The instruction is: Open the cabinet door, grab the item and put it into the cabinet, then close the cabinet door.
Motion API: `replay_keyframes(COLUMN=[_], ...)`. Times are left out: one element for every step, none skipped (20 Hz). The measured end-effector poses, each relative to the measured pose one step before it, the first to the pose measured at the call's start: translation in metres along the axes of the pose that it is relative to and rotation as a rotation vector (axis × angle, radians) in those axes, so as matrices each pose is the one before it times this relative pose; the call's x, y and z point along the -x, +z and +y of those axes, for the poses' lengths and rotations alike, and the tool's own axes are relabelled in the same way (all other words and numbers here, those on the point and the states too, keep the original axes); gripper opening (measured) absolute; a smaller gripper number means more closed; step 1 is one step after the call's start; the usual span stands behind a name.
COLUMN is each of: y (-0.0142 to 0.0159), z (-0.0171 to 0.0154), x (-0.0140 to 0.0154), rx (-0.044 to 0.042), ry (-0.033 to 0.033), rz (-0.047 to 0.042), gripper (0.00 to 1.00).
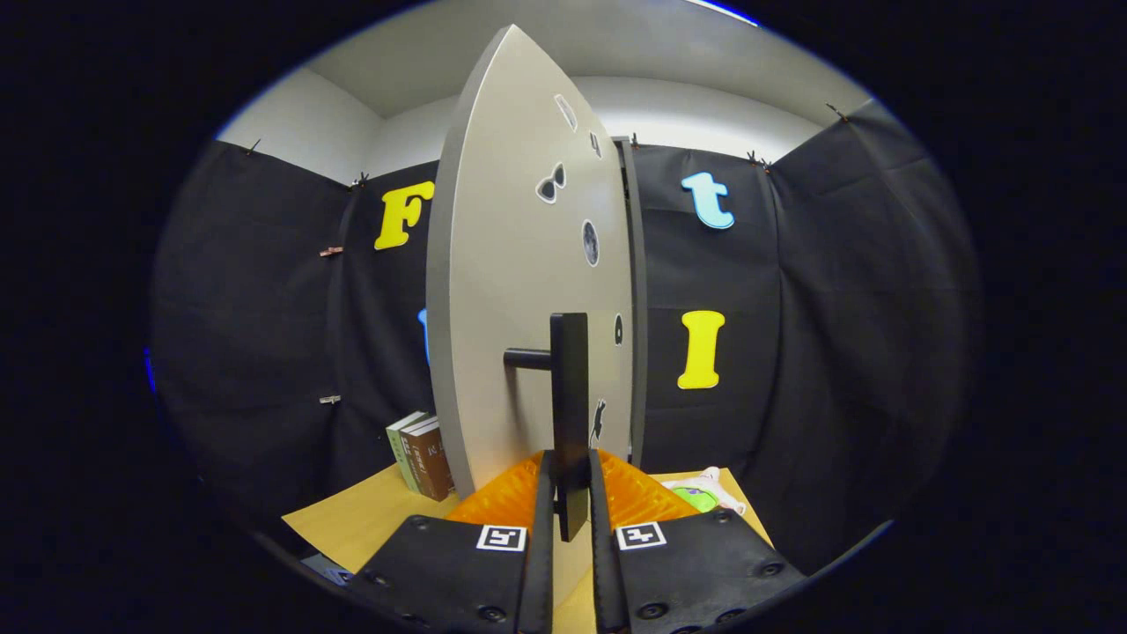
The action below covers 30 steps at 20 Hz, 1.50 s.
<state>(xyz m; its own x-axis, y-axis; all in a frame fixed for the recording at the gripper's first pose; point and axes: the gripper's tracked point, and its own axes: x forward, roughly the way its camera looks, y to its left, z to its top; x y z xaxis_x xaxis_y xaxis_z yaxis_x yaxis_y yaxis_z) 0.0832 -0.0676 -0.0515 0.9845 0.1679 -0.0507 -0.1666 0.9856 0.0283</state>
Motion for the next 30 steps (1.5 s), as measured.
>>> replay_keyframes(y=[0.00084, 0.00072, 0.00009, 0.00060, 0.00243, 0.00095, 0.00130, -0.00010, -0.00041, -0.00002, 0.00116, 0.00192, 0.00139, 0.00196, 0.00323, 0.00417, 0.00563, 0.00450, 0.00168, -0.00282, -0.00567, -0.00421, -0.00539, -0.00478, -0.00632, -0.00436, -0.00627, -0.00786, -0.00982, -0.00975], z=[-0.00420, -0.00456, -0.00449, -0.00459, -0.00288, -0.00096, -0.00295, -0.00412, -0.00458, -0.00238, -0.00135, 0.00076, -0.00058, 0.00040, -0.00257, -0.00071, 0.00482, 0.00531, 0.00941, 0.01217, 0.01014, 0.00715, 0.00603, 0.00608, 0.00724, 0.00720, 0.00740, 0.00610, 0.00161, 0.00502], x=[-0.00095, -0.00101, -0.00083, -0.00016, 0.00190, -0.00102, -0.00089, 0.00028, -0.00127, 0.00059, 0.00288, 0.00371, 0.00207, 0.00323, 0.00243, 0.00170, 0.00327, 0.00395, 0.00500, 0.00175, -0.00275, -0.00287, -0.00217, 0.00096, 0.00126, 0.00384, 0.00044, -0.00065, -0.00206, -0.00310], rx=[0.00782, 0.00950, 0.00436, -0.00187, -0.01150, -0.01149, -0.00344, 0.00114, -0.00158, -0.00574, -0.00579, -0.00605, 0.00029, 0.00865, 0.01160, 0.00350, -0.01889, -0.02551, -0.02024, -0.00197, 0.01172, 0.01918, 0.01159, 0.00377, -0.00551, -0.00856, -0.00616, -0.00095, 0.00423, -0.00322], ry=[-0.01452, -0.01487, -0.01309, -0.01023, -0.00187, -0.00352, -0.01185, -0.01510, -0.01251, -0.00633, -0.00113, 0.00334, -0.00102, -0.00539, -0.00581, 0.00241, 0.01225, 0.01330, 0.01661, 0.01942, 0.02446, 0.02916, 0.02182, 0.02474, 0.02338, 0.02034, 0.01606, 0.00820, -0.00802, 0.00118], rz=[-0.00621, -0.00421, -0.00143, -0.00092, -0.00586, -0.00775, -0.00530, -0.00320, 0.00038, 0.00062, -0.00089, -0.00572, -0.00690, -0.01054, -0.01337, -0.01820, -0.02029, -0.00967, -0.00554, -0.00102, 0.00194, 0.00984, 0.01683, 0.02397, 0.02550, 0.02284, 0.02520, 0.02809, 0.03320, 0.03452], gripper=[0.23, 0.22, 0.22, 0.19, 0.17, 0.17, 0.17, 0.17, 0.17, 0.17, 0.17, 0.17, 0.17, 0.17, 0.17, 0.17, 0.17, 0.17, 0.17, 0.17, 0.17, 0.17, 0.17, 0.17, 0.17, 0.17, 0.17, 0.17, 0.18, 0.18])
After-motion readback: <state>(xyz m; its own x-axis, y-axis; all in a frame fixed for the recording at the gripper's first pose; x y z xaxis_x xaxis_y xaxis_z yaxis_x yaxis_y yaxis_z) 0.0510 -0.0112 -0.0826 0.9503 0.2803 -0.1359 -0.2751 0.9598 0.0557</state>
